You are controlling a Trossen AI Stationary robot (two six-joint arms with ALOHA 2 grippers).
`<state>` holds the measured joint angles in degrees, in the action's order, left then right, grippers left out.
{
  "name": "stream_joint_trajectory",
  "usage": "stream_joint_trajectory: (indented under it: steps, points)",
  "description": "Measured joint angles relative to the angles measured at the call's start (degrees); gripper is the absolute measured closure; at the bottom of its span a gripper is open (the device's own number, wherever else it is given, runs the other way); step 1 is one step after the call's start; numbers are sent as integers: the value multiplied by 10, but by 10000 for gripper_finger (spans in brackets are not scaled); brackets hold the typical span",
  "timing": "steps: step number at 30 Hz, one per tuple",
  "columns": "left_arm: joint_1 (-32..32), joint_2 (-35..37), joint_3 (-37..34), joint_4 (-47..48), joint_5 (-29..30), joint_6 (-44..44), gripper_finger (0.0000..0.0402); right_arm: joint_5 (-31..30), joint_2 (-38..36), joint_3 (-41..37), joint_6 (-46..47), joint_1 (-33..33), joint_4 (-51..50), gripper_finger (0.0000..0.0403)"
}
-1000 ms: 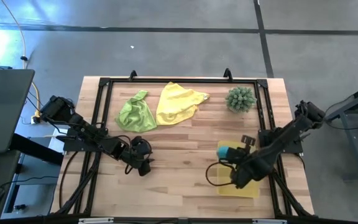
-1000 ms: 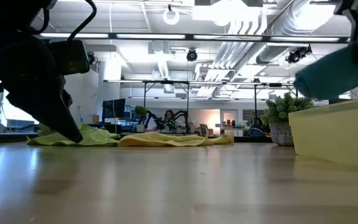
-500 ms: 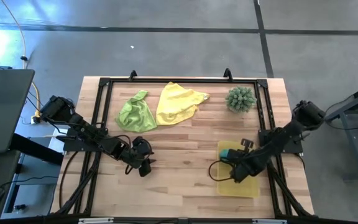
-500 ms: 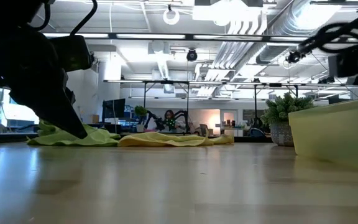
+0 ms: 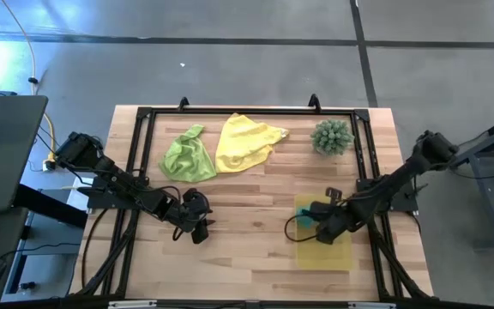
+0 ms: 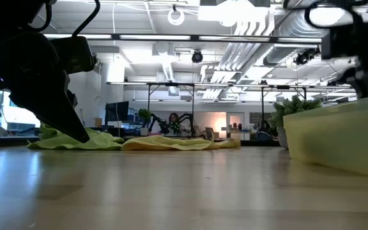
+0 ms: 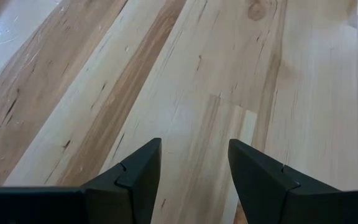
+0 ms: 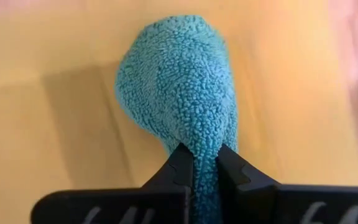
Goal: Roll microfiber towels into tight, uniform cylinder then place into a basket
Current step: Put the blue microfiber cloth into the yellow bin
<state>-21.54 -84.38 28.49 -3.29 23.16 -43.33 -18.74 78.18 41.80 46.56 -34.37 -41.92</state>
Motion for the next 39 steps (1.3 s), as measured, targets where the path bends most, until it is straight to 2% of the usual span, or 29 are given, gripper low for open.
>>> stream_joint_trajectory:
  steps: [7, 11, 14, 22, 30, 35, 39]
  points:
    - [0, 0, 0, -1, 0, 0, 225, -44, -93, -68, -18, 9, 60, 398]
    - [0, 0, 0, -1, 1, 0, 225, -46, -114, -135, -21, 27, 167, 398]
    - [0, 0, 0, -2, 1, 0, 225, -44, -116, -165, -65, 39, 244, 398]
    - [0, 0, 0, -1, 2, 0, 225, -12, -114, -176, -104, 76, 232, 386]
    - [0, 0, 0, 0, 2, 0, 225, -6, -114, -176, -159, 89, 232, 331]
    - [0, 0, 0, 0, 2, 0, 225, 1, -114, -176, -157, 89, 232, 281]
    - [4, 0, 0, 0, 2, 0, 225, 29, -114, -158, -140, 89, 203, 249]
